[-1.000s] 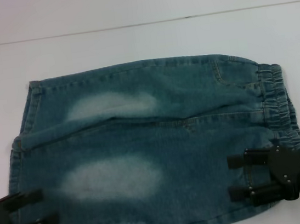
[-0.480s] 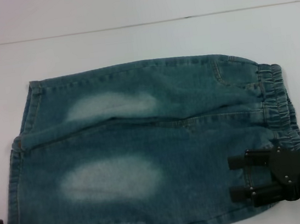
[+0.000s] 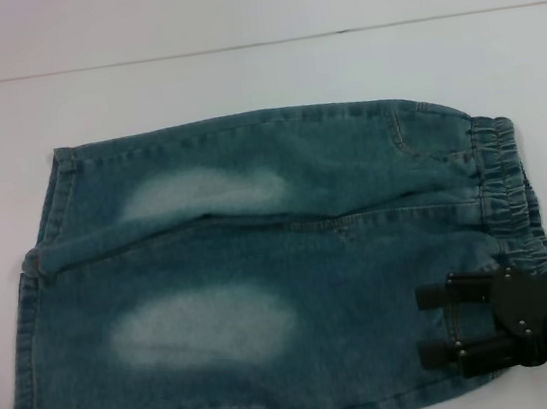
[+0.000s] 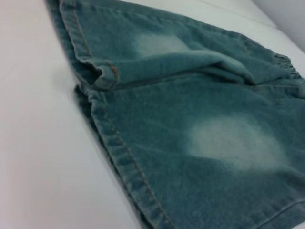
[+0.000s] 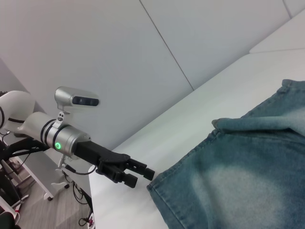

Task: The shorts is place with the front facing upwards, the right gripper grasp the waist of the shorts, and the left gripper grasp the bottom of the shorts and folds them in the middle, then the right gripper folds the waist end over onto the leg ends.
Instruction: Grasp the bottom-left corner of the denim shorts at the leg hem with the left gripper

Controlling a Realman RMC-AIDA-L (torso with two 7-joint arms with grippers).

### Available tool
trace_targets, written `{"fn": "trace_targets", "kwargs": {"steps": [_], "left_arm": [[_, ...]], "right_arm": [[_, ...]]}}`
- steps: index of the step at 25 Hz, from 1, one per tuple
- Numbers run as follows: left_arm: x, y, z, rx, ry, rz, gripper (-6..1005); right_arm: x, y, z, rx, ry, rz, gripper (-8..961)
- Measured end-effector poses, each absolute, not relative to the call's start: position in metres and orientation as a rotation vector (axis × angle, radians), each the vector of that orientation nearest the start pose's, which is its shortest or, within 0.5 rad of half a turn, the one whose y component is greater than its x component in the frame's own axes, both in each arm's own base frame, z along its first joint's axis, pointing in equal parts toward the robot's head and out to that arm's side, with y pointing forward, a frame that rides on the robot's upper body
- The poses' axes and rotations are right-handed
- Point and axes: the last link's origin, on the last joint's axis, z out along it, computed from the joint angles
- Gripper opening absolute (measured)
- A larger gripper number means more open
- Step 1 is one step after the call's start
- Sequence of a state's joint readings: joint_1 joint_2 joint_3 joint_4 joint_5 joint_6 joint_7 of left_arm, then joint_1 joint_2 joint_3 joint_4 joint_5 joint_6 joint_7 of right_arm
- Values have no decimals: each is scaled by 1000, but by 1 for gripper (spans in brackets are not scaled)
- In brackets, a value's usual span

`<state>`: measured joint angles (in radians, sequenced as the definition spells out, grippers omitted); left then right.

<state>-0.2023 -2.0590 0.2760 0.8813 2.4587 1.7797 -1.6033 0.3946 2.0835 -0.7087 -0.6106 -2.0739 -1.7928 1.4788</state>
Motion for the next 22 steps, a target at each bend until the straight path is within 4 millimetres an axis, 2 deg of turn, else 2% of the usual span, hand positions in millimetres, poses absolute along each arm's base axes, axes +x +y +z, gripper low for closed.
{"fn": "trace_targets", "kwargs": {"steps": [12, 17, 22], "left_arm": [[-384, 192, 62, -2453, -1378, -384, 872], [-387, 195, 69, -2428, -1361, -357, 872], [-388, 198, 67, -2425, -1368, -323, 872]], "right_arm": [[287, 253, -15, -2893, 985, 814, 941], [287, 253, -15, -2891, 986, 811, 941], [288, 253, -15, -2890, 987, 809, 941]]}}
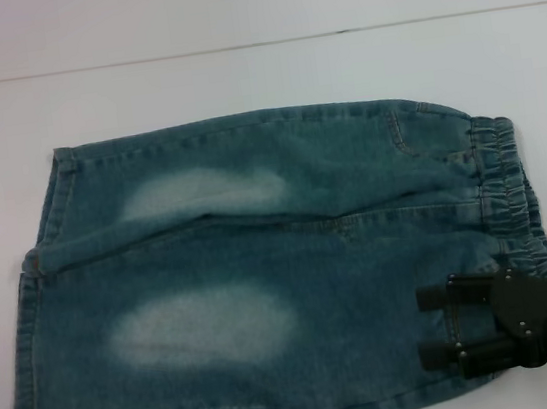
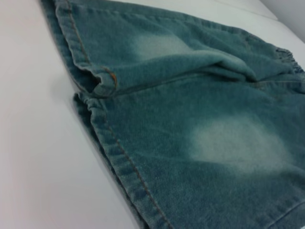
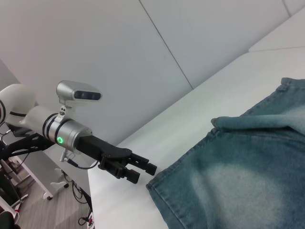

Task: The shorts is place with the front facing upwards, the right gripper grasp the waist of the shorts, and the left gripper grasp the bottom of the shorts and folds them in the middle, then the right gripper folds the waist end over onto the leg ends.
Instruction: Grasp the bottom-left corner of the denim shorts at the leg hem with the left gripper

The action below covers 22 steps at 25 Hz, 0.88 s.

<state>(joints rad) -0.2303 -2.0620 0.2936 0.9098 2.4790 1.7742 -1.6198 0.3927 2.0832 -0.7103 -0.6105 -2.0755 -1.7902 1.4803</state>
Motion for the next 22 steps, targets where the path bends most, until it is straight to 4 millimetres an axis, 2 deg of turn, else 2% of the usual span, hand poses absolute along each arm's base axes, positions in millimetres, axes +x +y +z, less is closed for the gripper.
{"fn": "trace_targets", "kwargs": {"steps": [14, 22], "left_arm": [[-377, 201, 60, -2509, -1397, -317, 871], [-378, 203, 60, -2503, -1409, -295, 871]], "right_arm": [[287, 253, -14, -2889, 1000, 809, 941], [288, 253, -14, -2887, 1004, 808, 941]]}}
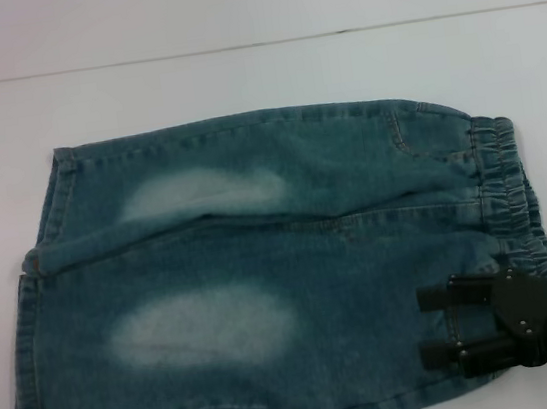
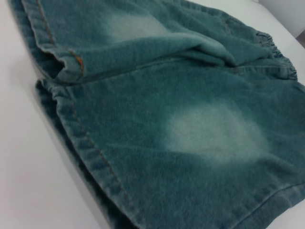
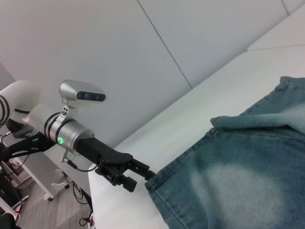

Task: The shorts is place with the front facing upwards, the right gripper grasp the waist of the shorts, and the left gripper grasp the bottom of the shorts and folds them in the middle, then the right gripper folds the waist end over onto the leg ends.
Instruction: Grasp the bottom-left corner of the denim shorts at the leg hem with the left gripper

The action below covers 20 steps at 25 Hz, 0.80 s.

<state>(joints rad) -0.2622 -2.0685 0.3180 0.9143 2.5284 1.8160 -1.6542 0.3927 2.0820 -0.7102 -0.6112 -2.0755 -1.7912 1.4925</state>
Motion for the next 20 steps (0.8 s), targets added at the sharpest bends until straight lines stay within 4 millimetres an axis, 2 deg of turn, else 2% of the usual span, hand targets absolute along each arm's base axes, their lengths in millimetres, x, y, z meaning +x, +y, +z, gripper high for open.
{"fn": "trace_targets", "kwargs": {"steps": [5, 20], "left_arm": [[-378, 204, 62, -2493, -1417, -247, 872], [-372, 209, 58, -2530, -1419, -243, 872]], "right_arm": [[288, 253, -14, -2887, 1005, 808, 942], [290, 253, -13, -2880, 1007, 804, 934]]}}
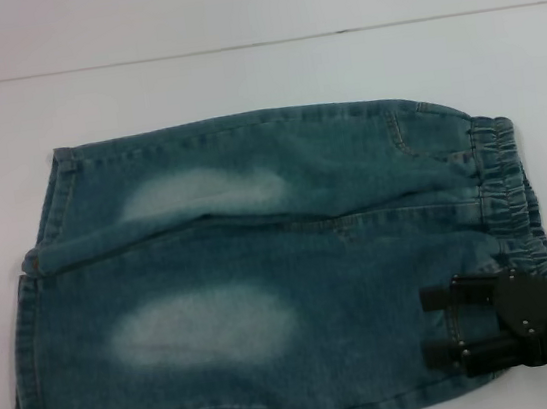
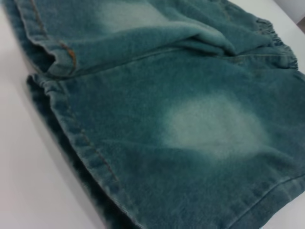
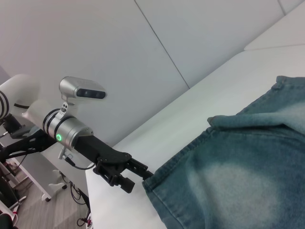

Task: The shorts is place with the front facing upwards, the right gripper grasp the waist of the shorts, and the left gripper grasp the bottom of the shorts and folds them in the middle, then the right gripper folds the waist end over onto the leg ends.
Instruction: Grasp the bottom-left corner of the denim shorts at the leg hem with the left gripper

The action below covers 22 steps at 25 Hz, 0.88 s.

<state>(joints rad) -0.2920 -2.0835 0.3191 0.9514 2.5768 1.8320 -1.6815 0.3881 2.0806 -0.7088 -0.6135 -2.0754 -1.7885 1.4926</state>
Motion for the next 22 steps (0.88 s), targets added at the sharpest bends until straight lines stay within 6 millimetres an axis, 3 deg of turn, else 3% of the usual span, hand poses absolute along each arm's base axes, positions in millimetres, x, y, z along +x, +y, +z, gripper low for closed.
{"fn": "trace_targets", "kwargs": {"steps": [22], "left_arm": [[-371, 211, 67, -2474, -1383, -177, 872]], "right_arm": [[290, 253, -14, -2879, 1006, 803, 920]]}}
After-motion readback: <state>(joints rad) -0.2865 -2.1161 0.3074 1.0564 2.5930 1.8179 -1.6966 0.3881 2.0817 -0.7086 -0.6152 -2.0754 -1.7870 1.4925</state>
